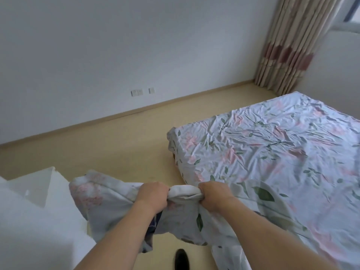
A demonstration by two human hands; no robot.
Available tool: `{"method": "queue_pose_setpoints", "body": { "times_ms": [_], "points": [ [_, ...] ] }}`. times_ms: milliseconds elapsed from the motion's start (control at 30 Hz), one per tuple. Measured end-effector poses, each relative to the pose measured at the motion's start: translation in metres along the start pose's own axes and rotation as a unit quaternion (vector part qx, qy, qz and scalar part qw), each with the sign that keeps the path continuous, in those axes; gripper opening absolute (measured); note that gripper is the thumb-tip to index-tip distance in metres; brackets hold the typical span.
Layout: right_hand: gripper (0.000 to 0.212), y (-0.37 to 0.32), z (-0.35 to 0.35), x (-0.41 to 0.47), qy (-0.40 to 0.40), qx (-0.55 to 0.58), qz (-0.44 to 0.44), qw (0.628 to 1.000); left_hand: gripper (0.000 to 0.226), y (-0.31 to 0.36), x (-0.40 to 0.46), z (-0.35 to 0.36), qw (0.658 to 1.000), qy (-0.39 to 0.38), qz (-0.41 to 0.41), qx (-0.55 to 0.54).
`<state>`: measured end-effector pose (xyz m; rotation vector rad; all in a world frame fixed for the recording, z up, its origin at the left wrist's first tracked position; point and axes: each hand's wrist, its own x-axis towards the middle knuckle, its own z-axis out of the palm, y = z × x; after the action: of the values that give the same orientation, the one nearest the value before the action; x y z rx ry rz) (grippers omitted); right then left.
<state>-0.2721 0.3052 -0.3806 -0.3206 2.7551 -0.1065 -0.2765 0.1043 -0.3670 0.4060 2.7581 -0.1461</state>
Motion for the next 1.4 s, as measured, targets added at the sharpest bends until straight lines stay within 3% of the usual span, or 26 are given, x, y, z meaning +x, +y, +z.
{"method": "queue_pose_setpoints", "body": {
  "times_ms": [133,433,667,1100,1400],
  "points": [
    [0.025,0.03,-0.037,0.067,0.003,0.043,0.048,0.998,0.02,-0.013,0.088,-0.047,0.998,-0.013,0.041,0.047],
    [0.013,0.053,-0.11,0.201,0.028,0.072,0.086,0.993,0.021,-0.073,0.232,-0.118,0.992,0.057,0.082,0.08],
    [0.011,0.034,-0.142,0.326,0.028,0.075,0.093,0.993,0.017,-0.154,0.335,-0.135,0.995,0.041,0.081,0.052],
    [0.013,-0.044,-0.234,0.604,0.055,0.098,0.087,0.99,0.017,-0.372,0.537,-0.209,0.995,0.052,0.081,0.025],
    [0.008,-0.03,-0.263,0.748,0.007,0.122,0.129,0.984,0.02,-0.429,0.684,-0.235,0.994,0.008,0.108,0.033]
  ]
}}
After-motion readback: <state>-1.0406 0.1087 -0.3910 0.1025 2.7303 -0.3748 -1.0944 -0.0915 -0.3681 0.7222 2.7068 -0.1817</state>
